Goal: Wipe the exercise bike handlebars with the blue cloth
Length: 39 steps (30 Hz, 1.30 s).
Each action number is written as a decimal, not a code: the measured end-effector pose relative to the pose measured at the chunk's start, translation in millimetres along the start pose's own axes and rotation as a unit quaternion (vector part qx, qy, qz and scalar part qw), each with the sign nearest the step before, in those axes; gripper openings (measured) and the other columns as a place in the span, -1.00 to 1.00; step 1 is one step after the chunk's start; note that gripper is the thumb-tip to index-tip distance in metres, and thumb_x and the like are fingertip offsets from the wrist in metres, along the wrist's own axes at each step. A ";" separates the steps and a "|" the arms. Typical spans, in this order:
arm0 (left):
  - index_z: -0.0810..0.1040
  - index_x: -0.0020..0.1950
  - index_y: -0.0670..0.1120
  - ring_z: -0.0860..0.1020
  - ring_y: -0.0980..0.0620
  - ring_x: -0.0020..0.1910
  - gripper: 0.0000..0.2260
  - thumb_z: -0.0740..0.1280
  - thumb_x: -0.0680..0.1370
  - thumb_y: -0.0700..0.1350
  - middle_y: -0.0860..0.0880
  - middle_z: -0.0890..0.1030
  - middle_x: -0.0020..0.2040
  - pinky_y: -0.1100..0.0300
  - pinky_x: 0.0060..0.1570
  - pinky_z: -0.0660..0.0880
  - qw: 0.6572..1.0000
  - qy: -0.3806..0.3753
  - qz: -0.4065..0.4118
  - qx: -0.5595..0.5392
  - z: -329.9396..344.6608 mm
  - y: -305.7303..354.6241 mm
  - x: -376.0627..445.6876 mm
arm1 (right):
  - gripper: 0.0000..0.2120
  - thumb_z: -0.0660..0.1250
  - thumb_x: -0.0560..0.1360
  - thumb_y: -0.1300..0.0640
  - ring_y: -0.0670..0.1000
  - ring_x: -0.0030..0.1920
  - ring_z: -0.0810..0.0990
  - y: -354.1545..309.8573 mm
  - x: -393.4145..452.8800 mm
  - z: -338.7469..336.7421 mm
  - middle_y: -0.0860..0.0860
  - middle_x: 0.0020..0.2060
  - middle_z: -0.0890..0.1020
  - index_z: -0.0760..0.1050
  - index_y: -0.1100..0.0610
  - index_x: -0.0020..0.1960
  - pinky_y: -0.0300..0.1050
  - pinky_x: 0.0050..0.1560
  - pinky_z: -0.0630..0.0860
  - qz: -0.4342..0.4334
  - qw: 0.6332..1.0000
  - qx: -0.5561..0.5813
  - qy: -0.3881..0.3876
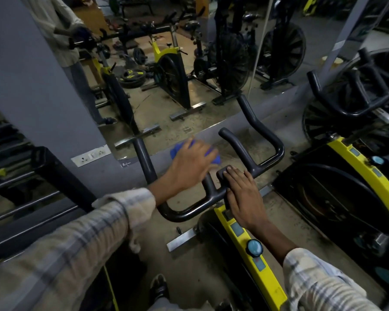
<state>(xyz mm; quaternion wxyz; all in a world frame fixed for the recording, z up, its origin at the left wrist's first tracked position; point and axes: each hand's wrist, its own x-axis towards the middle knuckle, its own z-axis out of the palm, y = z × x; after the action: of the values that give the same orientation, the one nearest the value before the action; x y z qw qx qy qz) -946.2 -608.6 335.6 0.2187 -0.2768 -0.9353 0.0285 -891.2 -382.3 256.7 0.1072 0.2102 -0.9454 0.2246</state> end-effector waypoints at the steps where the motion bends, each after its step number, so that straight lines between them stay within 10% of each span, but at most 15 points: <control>1: 0.54 0.44 -0.09 0.54 -0.20 0.37 -0.58 0.31 0.67 0.13 -0.17 0.61 0.34 -0.23 0.47 0.36 0.999 -0.017 -0.037 -0.014 -7.4 -9.3 15.7 | -0.44 0.02 0.69 -0.03 0.01 0.69 0.21 -3.2 -0.1 -0.2 0.05 0.65 0.33 0.31 0.08 0.66 0.12 0.73 -0.02 0.009 1.000 0.001 0.000; 4: 0.53 0.41 -0.06 0.53 -0.15 0.33 -0.59 0.22 0.71 0.18 -0.13 0.59 0.33 -0.13 0.38 0.38 0.998 -0.043 -0.047 -0.006 -14.2 -19.3 42.8 | -0.41 -0.01 0.69 -0.07 -0.01 0.70 0.16 -13.2 -1.3 2.5 0.04 0.67 0.30 0.29 0.07 0.67 0.16 0.72 0.00 0.044 0.999 -0.002 -0.005; 11: 0.62 0.10 -0.04 0.57 -0.11 0.07 -0.67 0.31 0.62 0.21 -0.08 0.62 0.01 -0.12 0.27 0.43 0.968 0.003 0.249 -0.018 8.6 -42.8 17.6 | -0.42 0.07 0.64 0.01 0.00 0.69 0.22 -32.6 -0.5 10.6 0.04 0.65 0.36 0.33 0.08 0.65 0.21 0.70 0.07 0.091 0.995 -0.002 0.029; 16: 0.62 0.19 -0.01 0.57 -0.13 0.16 -0.67 0.26 0.66 0.19 -0.09 0.64 0.13 -0.06 0.17 0.42 0.992 -0.038 0.118 0.007 -17.3 -36.5 39.8 | -0.43 0.11 0.61 0.04 0.04 0.65 0.29 -55.5 5.4 12.8 0.07 0.61 0.41 0.40 0.12 0.60 0.09 0.73 0.00 0.144 0.988 -0.015 0.056; 30: 0.62 0.20 -0.03 0.57 -0.15 0.22 -0.67 0.22 0.67 0.16 -0.11 0.65 0.19 -0.09 0.19 0.40 0.958 -0.097 0.262 0.059 -19.0 -24.9 42.0 | -0.43 0.09 0.63 0.01 0.07 0.65 0.27 -74.0 6.6 16.7 0.08 0.61 0.40 0.37 0.13 0.61 -0.09 0.71 -0.10 0.183 0.981 -0.015 0.056; 34: 0.62 0.15 -0.03 0.60 -0.12 0.08 -0.66 0.25 0.66 0.21 -0.09 0.67 0.07 -0.10 0.13 0.45 0.988 0.004 0.155 0.008 -6.2 -28.9 34.2 | -0.45 0.10 0.62 0.02 0.06 0.64 0.29 -72.4 6.0 20.2 0.07 0.59 0.44 0.40 0.11 0.59 0.01 0.72 -0.02 0.177 0.982 -0.010 0.069; 39: 0.62 0.20 -0.04 0.58 -0.13 0.13 -0.68 0.24 0.67 0.16 -0.10 0.66 0.12 -0.12 0.18 0.43 0.997 -0.045 0.053 0.022 -15.4 -9.8 35.0 | -0.46 0.18 0.58 0.11 0.07 0.63 0.32 -73.4 6.9 25.9 0.07 0.58 0.45 0.44 0.12 0.55 -0.04 0.72 -0.05 0.181 0.978 -0.001 0.100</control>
<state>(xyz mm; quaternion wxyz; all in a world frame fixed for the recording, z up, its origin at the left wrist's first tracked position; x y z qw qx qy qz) -970.9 -599.4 364.9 0.1804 -0.3196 -0.9273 0.0732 -867.4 -456.4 263.9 0.1586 0.0117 -0.9526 0.2595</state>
